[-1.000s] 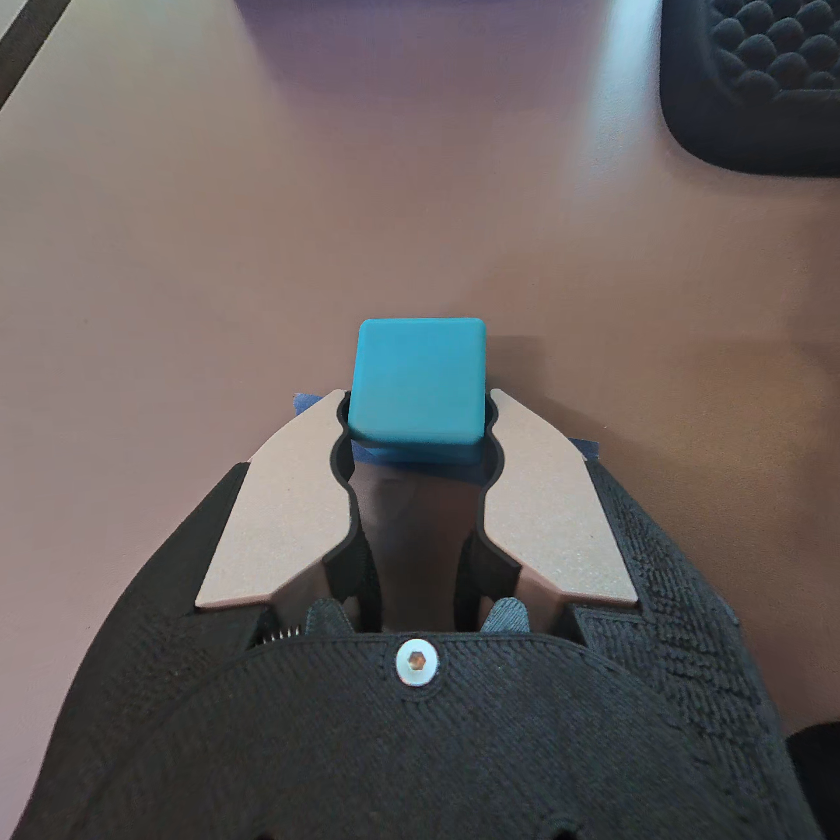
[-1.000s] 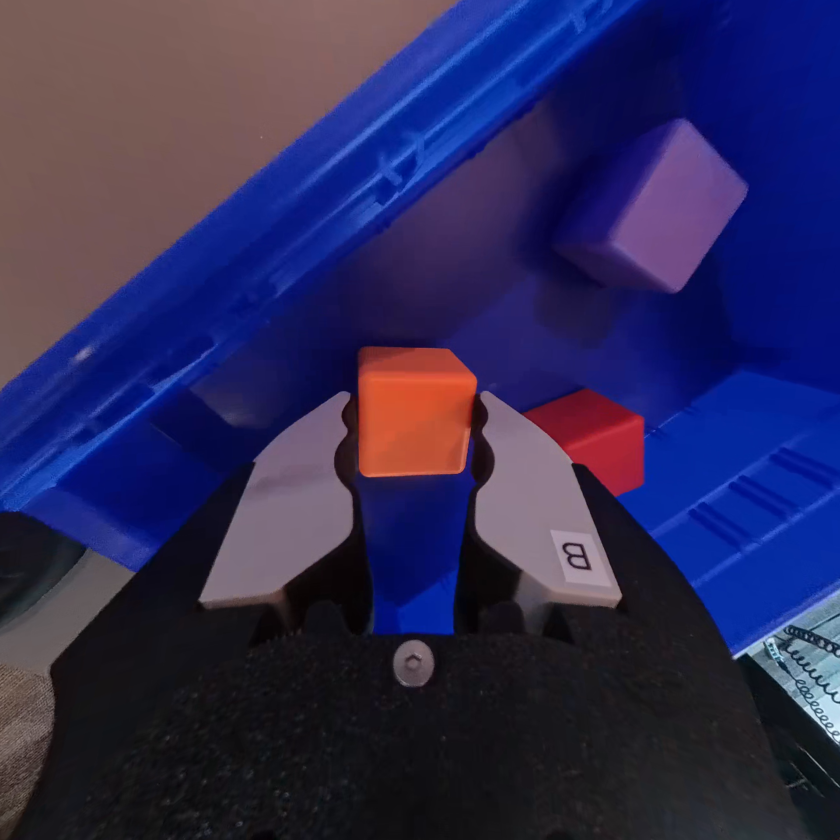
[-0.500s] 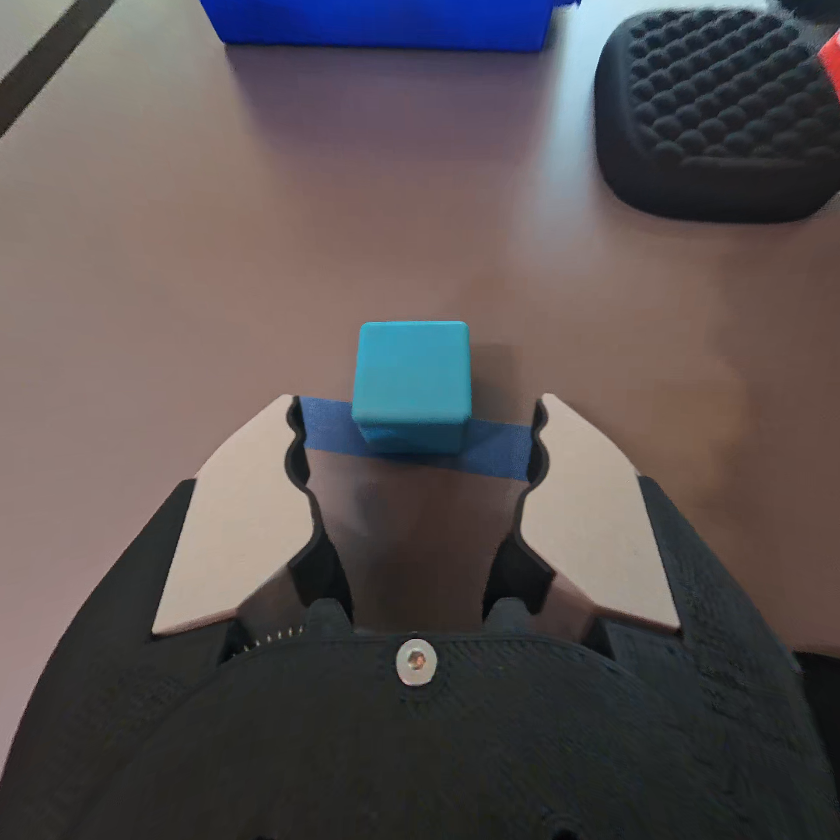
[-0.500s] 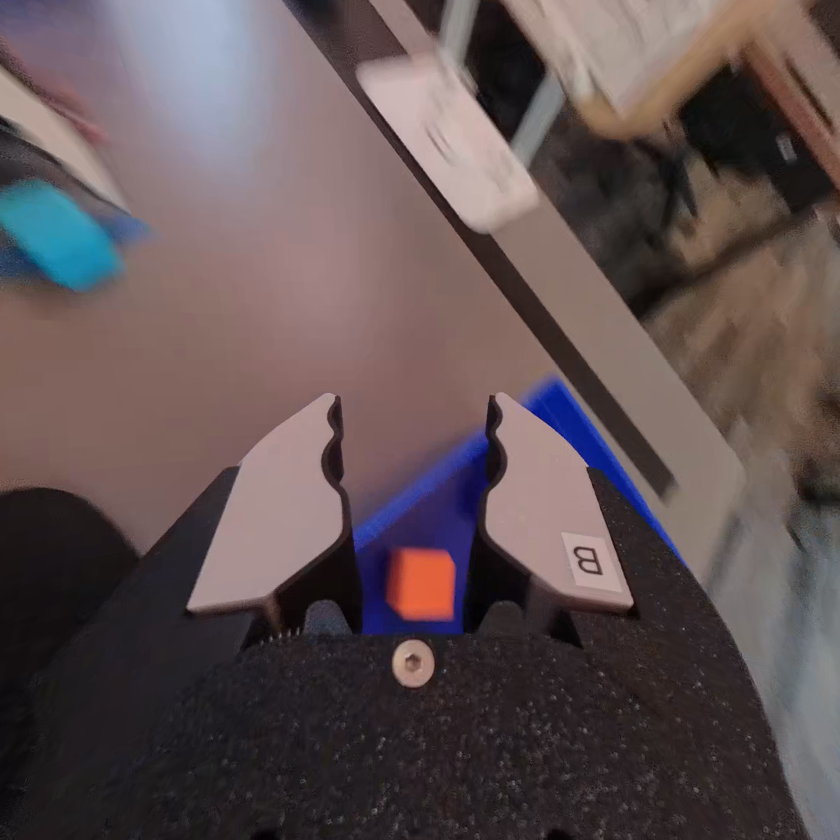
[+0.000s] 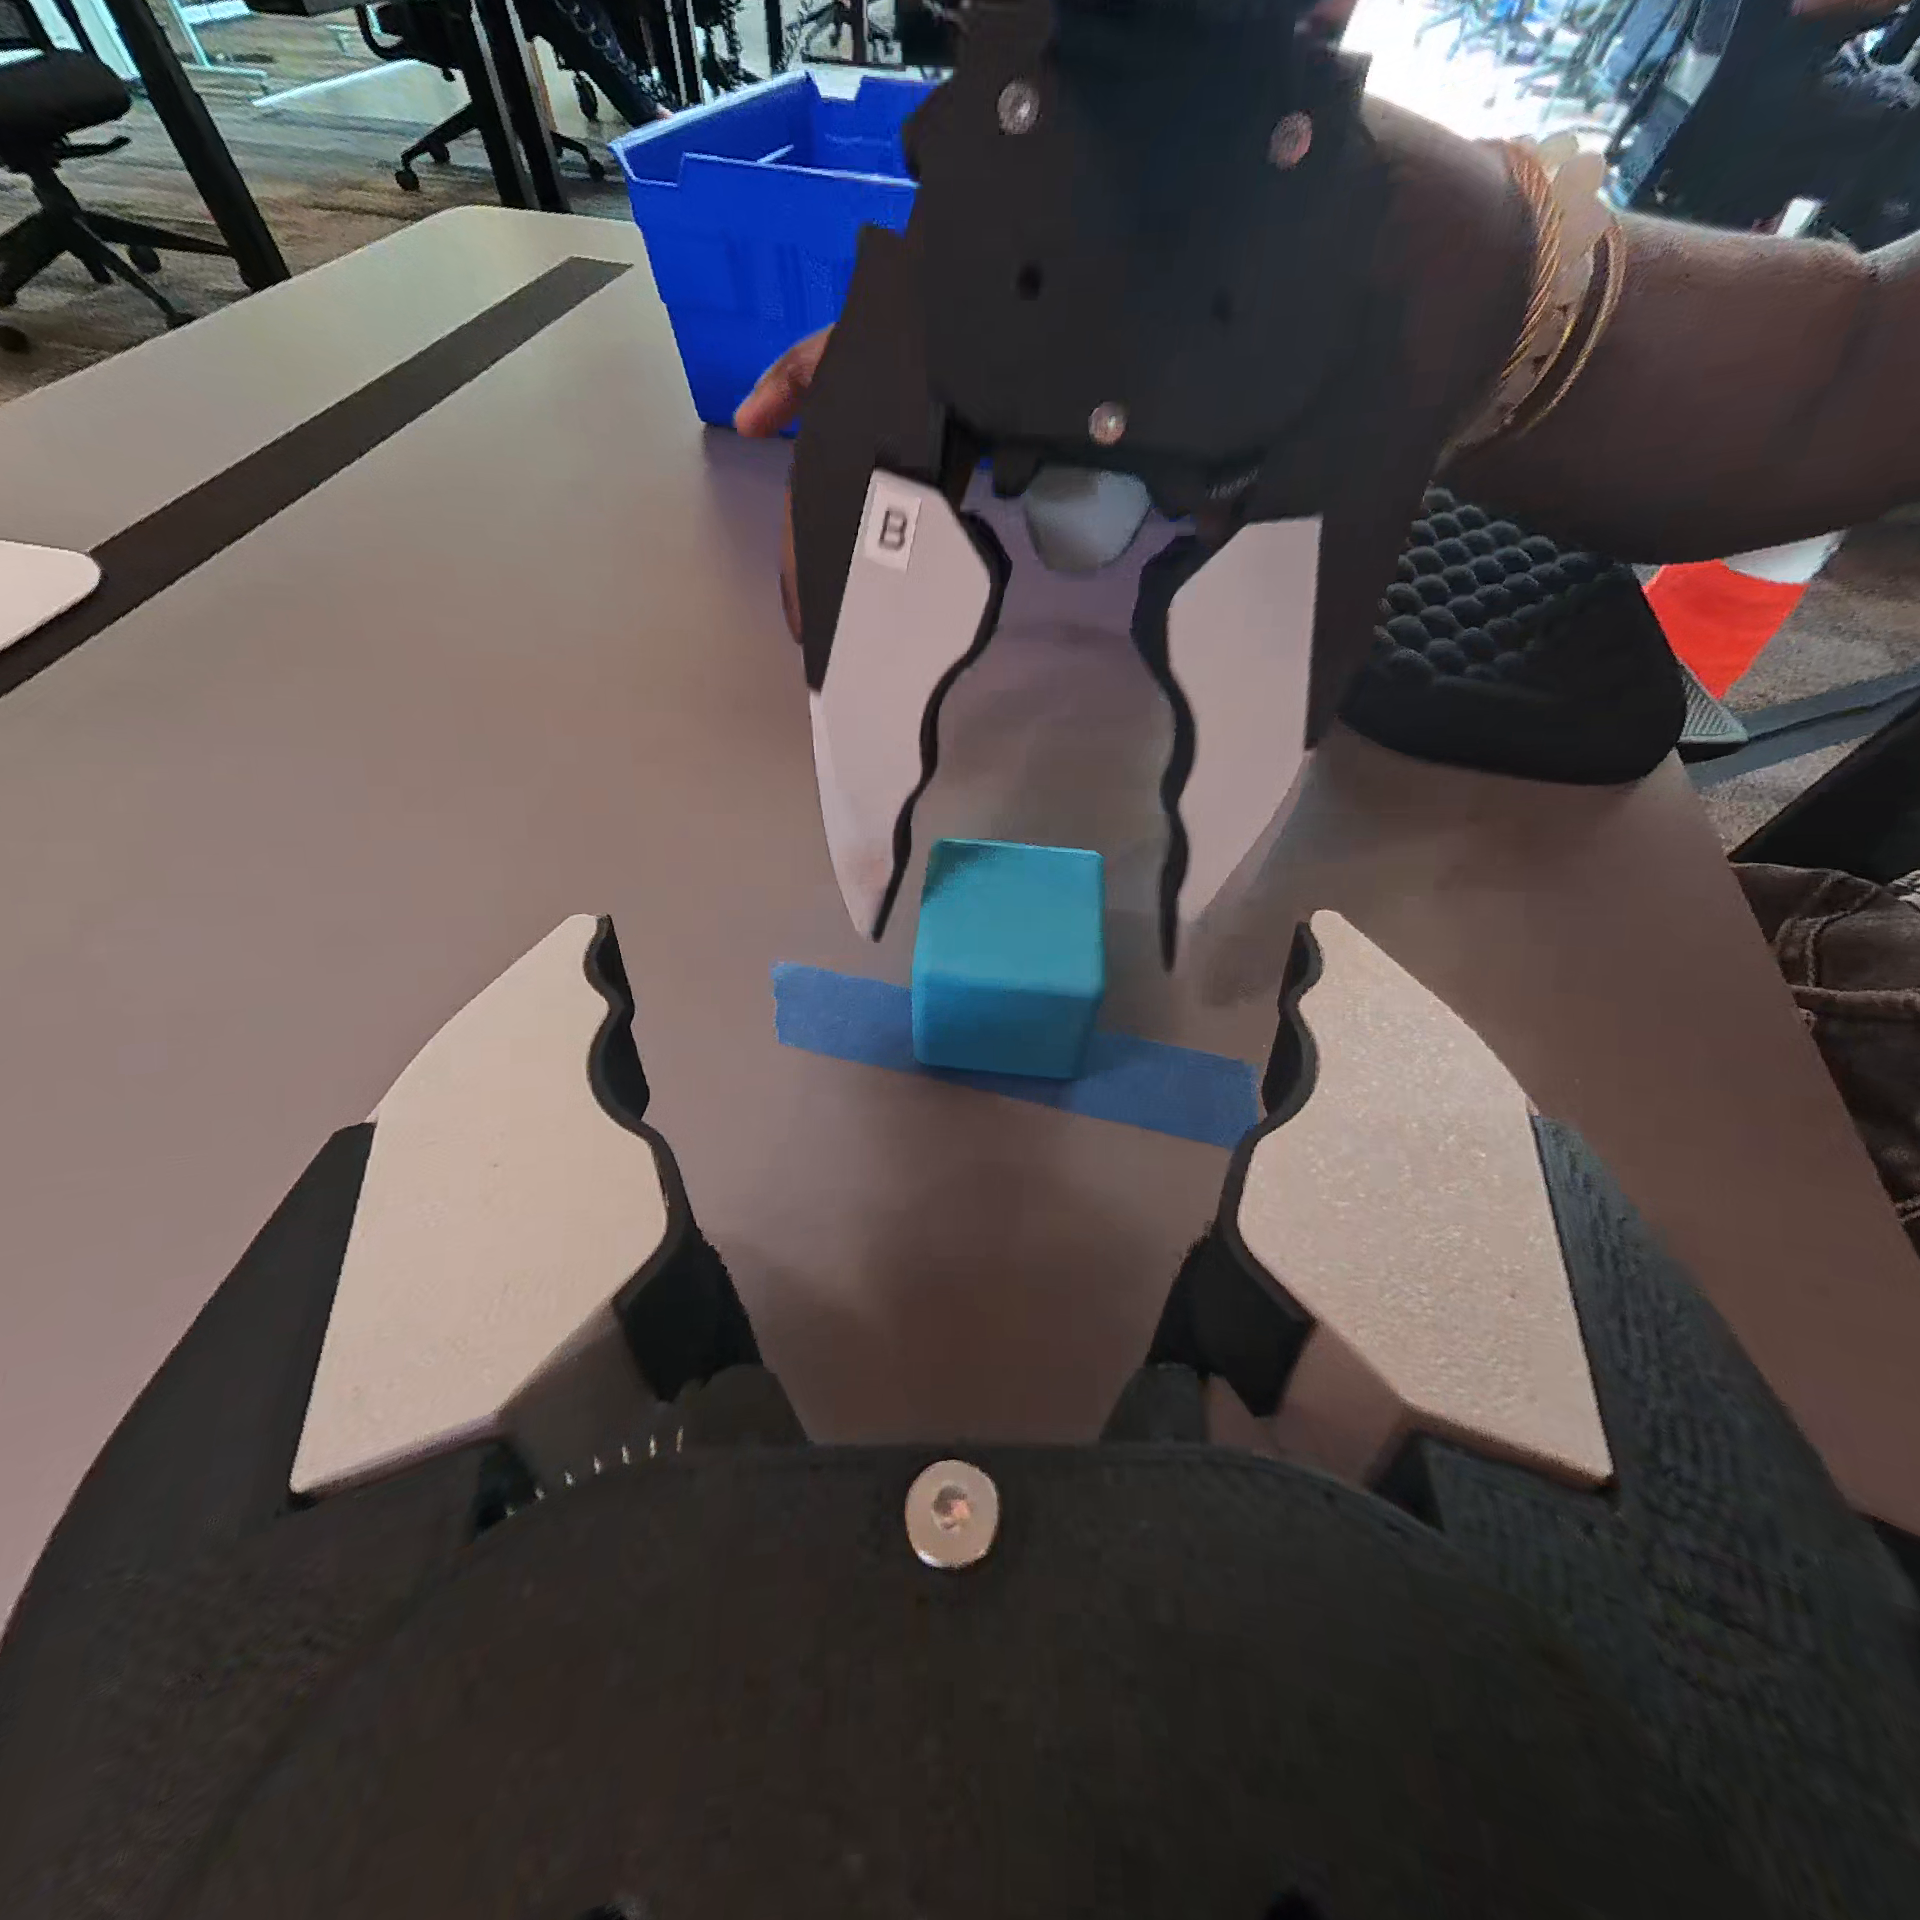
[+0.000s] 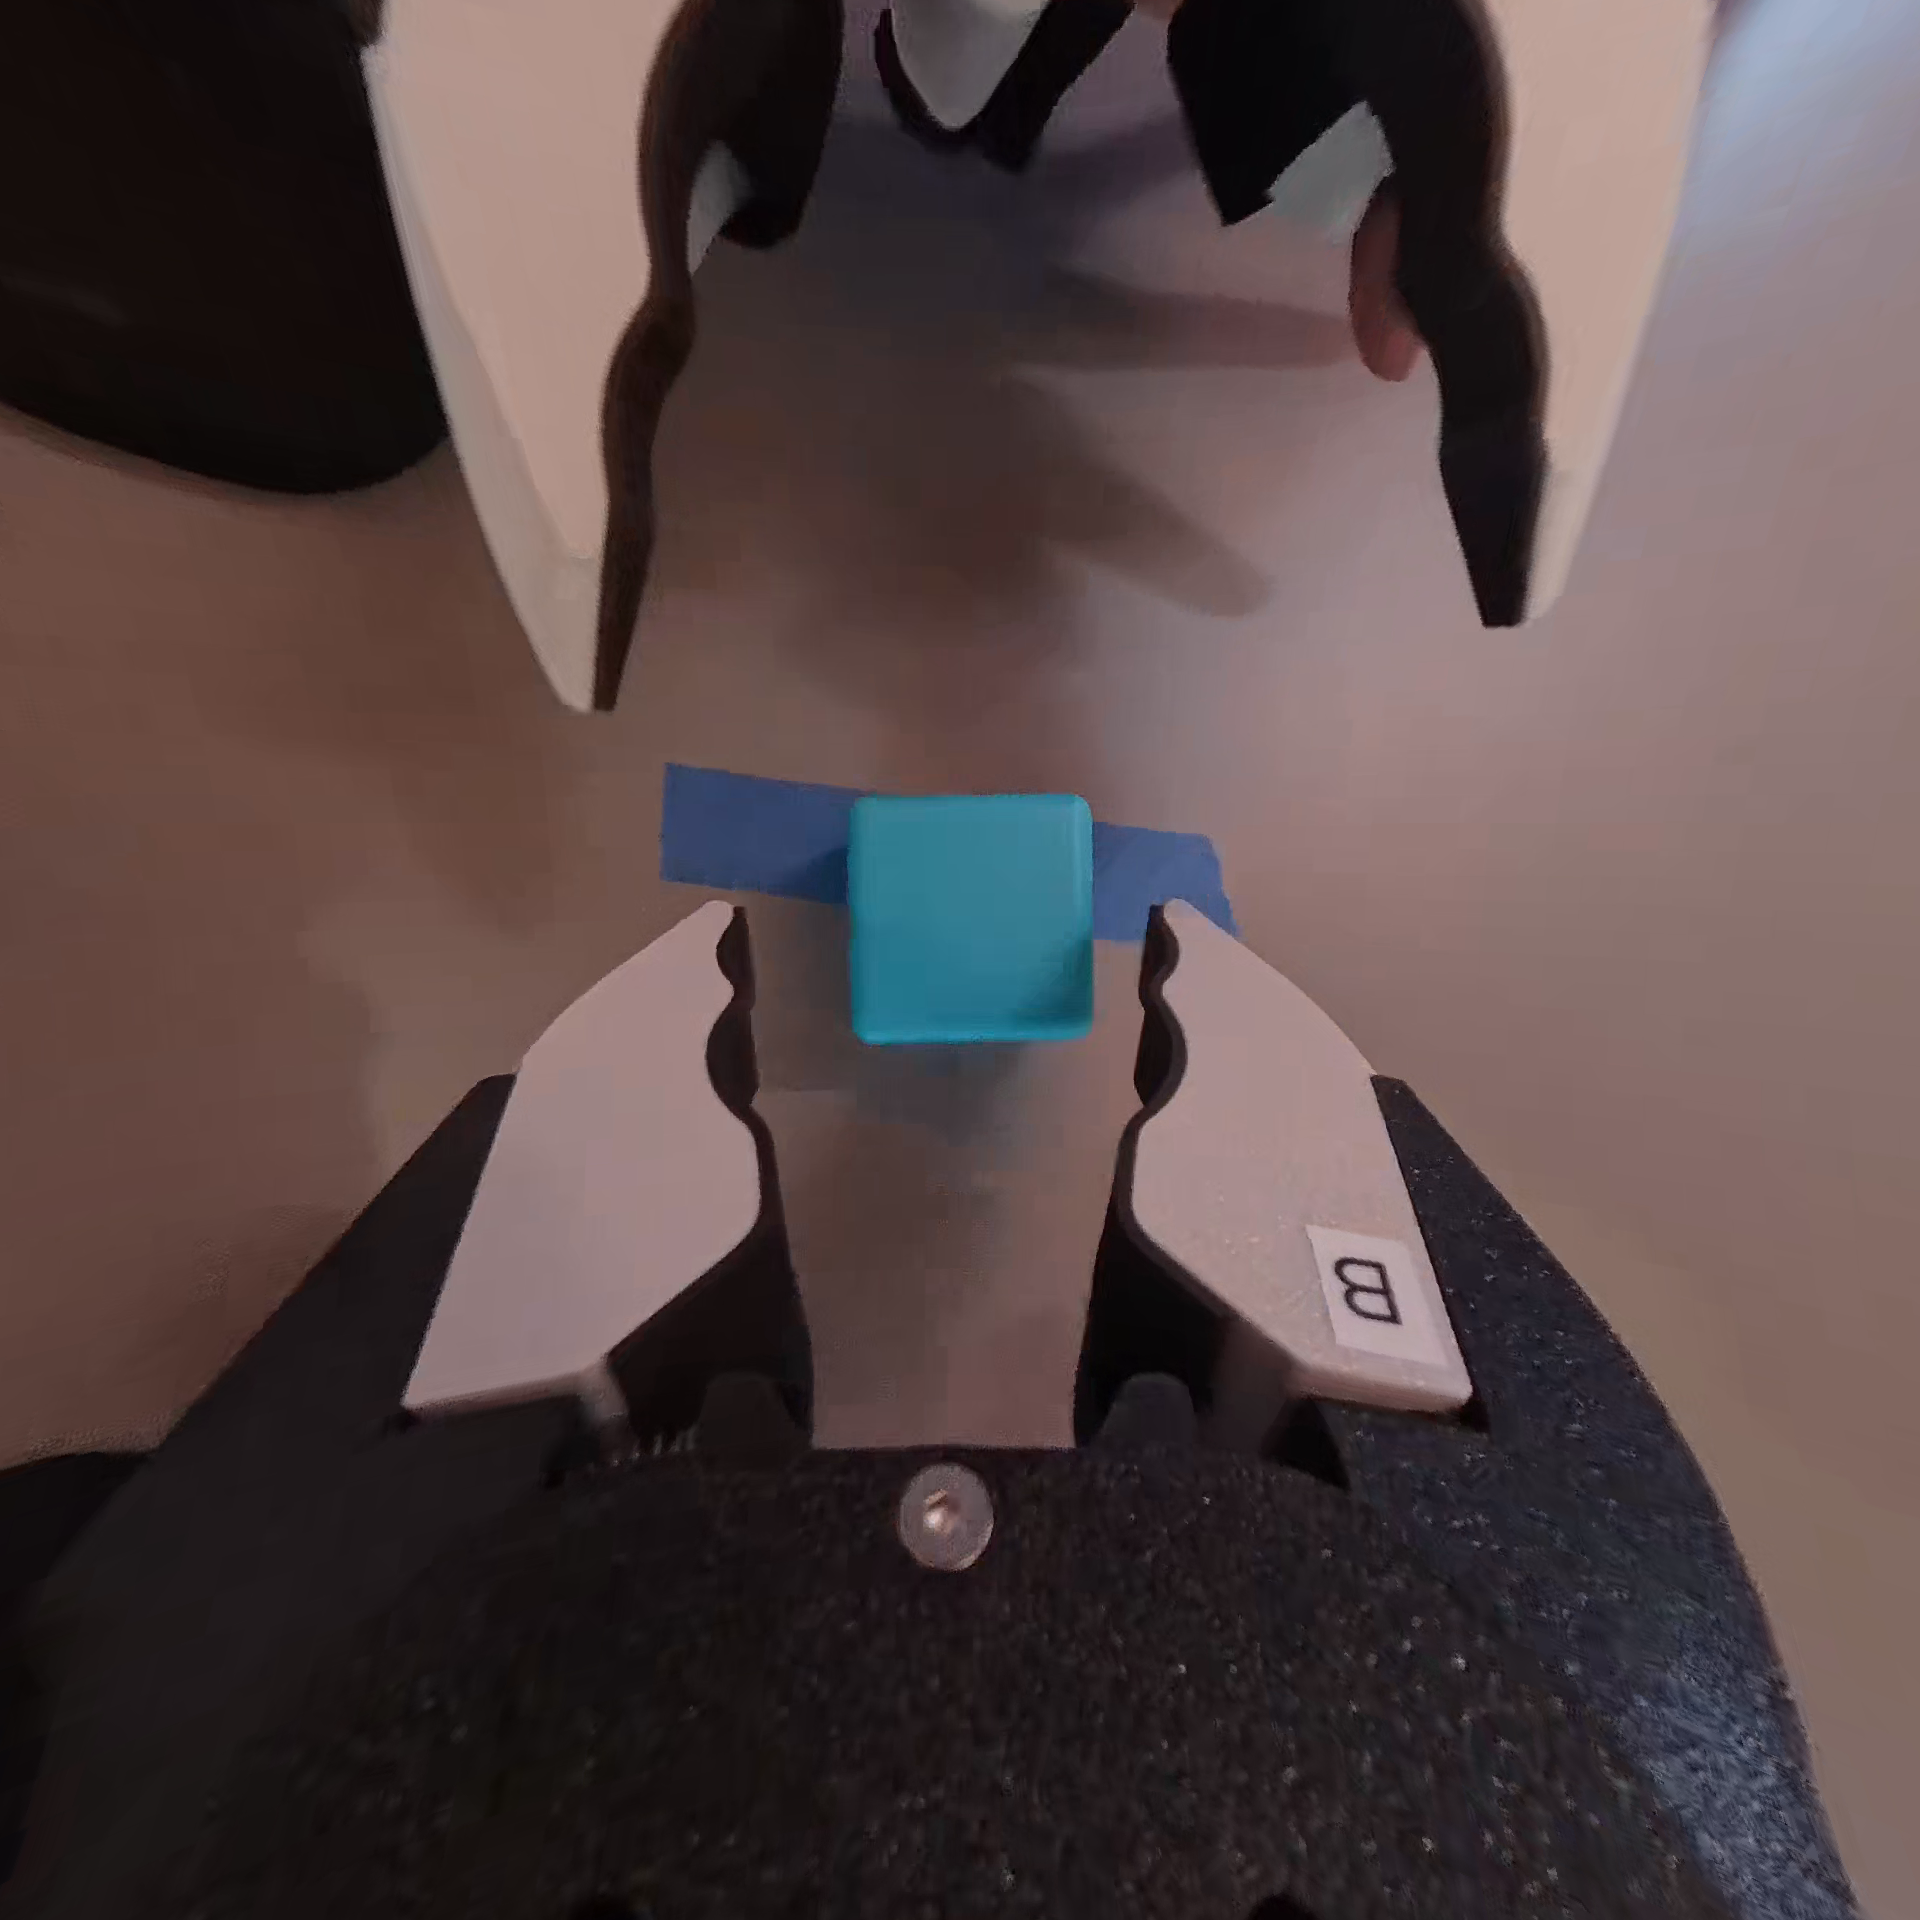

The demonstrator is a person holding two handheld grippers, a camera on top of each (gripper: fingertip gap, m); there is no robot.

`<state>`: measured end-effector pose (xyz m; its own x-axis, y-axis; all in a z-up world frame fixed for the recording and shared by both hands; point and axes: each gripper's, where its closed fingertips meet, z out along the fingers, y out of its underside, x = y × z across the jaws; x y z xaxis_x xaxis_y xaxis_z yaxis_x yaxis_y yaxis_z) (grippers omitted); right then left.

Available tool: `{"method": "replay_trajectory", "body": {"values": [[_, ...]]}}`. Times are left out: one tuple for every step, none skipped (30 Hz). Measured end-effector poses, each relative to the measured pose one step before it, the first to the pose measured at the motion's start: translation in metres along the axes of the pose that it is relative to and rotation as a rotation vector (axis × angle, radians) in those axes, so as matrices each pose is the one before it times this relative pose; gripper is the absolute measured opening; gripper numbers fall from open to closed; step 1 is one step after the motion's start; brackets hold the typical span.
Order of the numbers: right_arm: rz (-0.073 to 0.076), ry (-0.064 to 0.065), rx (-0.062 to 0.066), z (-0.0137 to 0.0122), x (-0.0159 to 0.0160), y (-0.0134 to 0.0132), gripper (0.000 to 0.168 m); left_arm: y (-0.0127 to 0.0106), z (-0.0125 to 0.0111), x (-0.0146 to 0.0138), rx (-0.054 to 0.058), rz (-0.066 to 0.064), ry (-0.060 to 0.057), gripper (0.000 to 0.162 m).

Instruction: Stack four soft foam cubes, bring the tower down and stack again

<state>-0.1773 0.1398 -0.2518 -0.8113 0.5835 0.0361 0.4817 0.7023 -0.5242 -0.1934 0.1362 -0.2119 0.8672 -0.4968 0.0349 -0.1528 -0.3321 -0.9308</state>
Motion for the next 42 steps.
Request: {"method": "replay_trajectory", "body": {"values": [[-0.0038,0.0026,-0.0138,0.00448,0.00079,0.00169,0.065,0.00215,0.00154,0.00153,-0.0140,0.0053,0.0064,0.118],[-0.0039,0.0125,-0.0089,0.00251,0.00132,0.00128,0.053,0.00212,0.00175,0.00143,-0.0140,0.0044,0.0061,0.119],[0.0035,0.0136,0.0037,-0.00010,0.00074,-0.00016,0.048,0.00204,0.00166,0.00087,-0.0122,0.0026,0.0031,0.119],[0.0108,0.0110,0.0095,-0.00220,-0.00035,-0.00065,0.048,0.00175,0.00142,0.00078,-0.0107,0.0014,0.0040,0.120],[0.0128,0.0133,0.0153,-0.00446,-0.00084,-0.00081,0.048,0.00121,0.00114,0.00099,-0.0074,0.0004,0.0048,0.120],[0.0127,0.0181,0.0255,-0.00695,-0.00094,-0.00147,0.048,0.00052,0.00083,0.00048,-0.0036,0.0000,0.0020,0.120],[0.0139,0.0263,0.0325,-0.00952,-0.00037,-0.00188,0.048,0.00035,0.00068,0.00002,-0.0034,0.0006,-0.0017,0.120],[0.0166,0.0358,0.0337,-0.01228,0.00068,-0.00163,0.048,0.00095,0.00051,-0.00015,-0.0077,0.0024,-0.0032,0.120],[0.0195,0.0452,0.0322,-0.01483,0.00196,-0.00085,0.048,0.00092,0.00061,0.00018,-0.0090,0.0049,-0.0027,0.120],[0.0243,0.0576,0.0309,-0.01748,0.00401,0.00015,0.048,0.00056,0.00063,0.00038,-0.0066,0.0062,-0.0019,0.120],[0.0309,0.0691,0.0279,-0.01970,0.00619,0.00147,0.048,-0.00018,0.00053,0.00089,-0.0030,0.0058,-0.0001,0.120],[0.0370,0.0773,0.0231,-0.02131,0.00865,0.00300,0.048,-0.00054,0.00041,0.00101,0.0001,0.0045,0.0013,0.120],[0.0425,0.0840,0.0177,-0.02241,0.01127,0.00501,0.048,-0.00056,0.00056,0.00083,0.0007,0.0034,0.0014,0.120],[0.0472,0.0883,0.0112,-0.02268,0.01409,0.00735,0.048,-0.00031,0.00055,0.00037,-0.0008,0.0026,-0.0004,0.120],[0.0508,0.0883,0.0027,-0.02203,0.01645,0.00993,0.048,0.00004,0.00062,0.00005,-0.0026,0.0022,-0.0016,0.120],[0.0534,0.0854,-0.0071,-0.02032,0.01849,0.01257,0.048,0.00019,0.00063,-0.00001,-0.0030,0.0025,-0.0019,0.120],[0.0559,0.0835,-0.0141,-0.01805,0.02030,0.01450,0.049,0.00008,0.00045,-0.00016,-0.0021,0.0031,-0.0029,0.120],[0.0583,0.0785,-0.0205,-0.01487,0.02126,0.01602,0.049,-0.00012,0.00041,-0.00016,-0.0010,0.0033,-0.0032,0.120],[0.0587,0.0698,-0.0283,-0.01120,0.02083,0.01718,0.049,-0.00027,0.00016,-0.00013,-0.0004,0.0030,-0.0033,0.120],[0.0606,0.0639,-0.0356,-0.00748,0.02022,0.01830,0.048,-0.00026,0.00006,-0.00017,-0.0001,0.0026,-0.0035,0.120],[0.0711,0.0581,-0.0427,-0.00378,0.01934,0.01922,0.049,-0.00043,-0.00007,-0.00052,0.0001,0.0025,-0.0056,0.120],[0.0832,0.0496,-0.0459,-0.00025,0.01790,0.01917,0.049,-0.00039,-0.00014,-0.00081,0.0000,0.0016,-0.0060,0.120],[0.0837,0.0436,-0.0372,0.00259,0.01666,0.01728,0.048,-0.00017,-0.00003,-0.00055,0.0008,-0.0004,-0.0038,0.120],[0.0726,0.0341,-0.0243,0.00489,0.01448,0.01458,0.048,-0.00008,0.00034,-0.00057,0.0015,-0.0020,-0.0031,0.120],[0.0583,0.0228,-0.0168,0.00653,0.01155,0.01219,0.048,0.00006,0.00075,-0.00058,0.0014,-0.0021,-0.0027,0.120],[0.0478,0.0186,-0.0147,0.00751,0.00928,0.01034,0.048,0.00047,0.00097,-0.00038,-0.0018,-0.0013,-0.0016,0.120],[0.0375,0.0202,-0.0192,0.00804,0.00795,0.00931,0.048,0.00092,0.00100,-0.00027,-0.0057,0.0007,-0.0020,0.120],[0.0236,0.0222,-0.0234,0.00755,0.00658,0.00849,0.049,0.00085,0.00087,-0.00027,-0.0068,0.0025,-0.0033,0.120],[0.0128,0.0203,-0.0254,0.00692,0.00492,0.00739,0.049,-0.00019,0.00054,0.00018,-0.0038,0.0034,-0.0028,0.120],[0.0088,0.0167,-0.0257,0.00585,0.00322,0.00598,0.049,-0.00210,0.00006,0.00103,0.0034,0.0013,-0.0007,0.120],[0.0055,0.0128,-0.0215,0.00455,0.00201,0.00418,0.049,-0.00393,-0.00069,0.00260,0.0065,-0.0045,0.0053,0.120],[-0.0023,0.0100,-0.0093,0.00282,0.00094,0.00136,0.048,-0.00525,-0.00201,0.00339,0.0084,-0.0088,0.0020,0.120],[-0.0064,0.0059,-0.0062,0.00139,0.00005,0.00012,0.049,-0.00644,-0.00330,0.00313,0.0146,-0.0098,-0.0113,0.120],[-0.0080,0.0011,-0.0171,0.00095,-0.00048,0.00126,0.049,-0.00701,-0.00447,0.00294,0.0178,-0.0081,-0.0237,0.120],[-0.0111,0.0049,-0.0141,0.00048,-0.00007,0.00108,0.049,-0.00710,-0.00572,0.00265,0.0166,-0.0060,-0.0336,0.120],[-0.0087,0.0143,0.0047,-0.00064,0.00110,-0.00113,0.050,-0.00746,-0.00689,0.00128,0.0169,-0.0055,-0.0469,0.120],[-0.0032,0.0123,0.0195,-0.00202,0.00092,-0.00280,0.057,-0.00742,-0.00808,0.00125,0.0159,-0.0039,-0.0487,0.119],[0.0016,0.0001,0.0243,-0.00323,-0.00101,-0.00345,0.065,-0.00677,-0.00946,0.00087,0.0137,-0.0050,-0.0513,0.118],[0.0074,-0.0062,0.0306,-0.00433,-0.00191,-0.00447,0.072,-0.00671,-0.01107,-0.00205,0.0120,-0.0055,-0.0722,0.118],[0.0123,-0.0034,0.0397,-0.00583,-0.00206,-0.00589,0.080,-0.00654,-0.01307,-0.00467,0.0120,0.0071,-0.0905,0.117],[0.0122,0.0010,0.0487,-0.00749,-0.00178,-0.00726,0.084,-0.00673,-0.01465,-0.00597,0.0192,0.0210,-0.0967,0.116],[0.0084,0.0035,0.0570,-0.00880,-0.00203,-0.00845,0.086,-0.00617,-0.01572,-0.00849,0.0220,0.0221,-0.1045,0.114]]}}
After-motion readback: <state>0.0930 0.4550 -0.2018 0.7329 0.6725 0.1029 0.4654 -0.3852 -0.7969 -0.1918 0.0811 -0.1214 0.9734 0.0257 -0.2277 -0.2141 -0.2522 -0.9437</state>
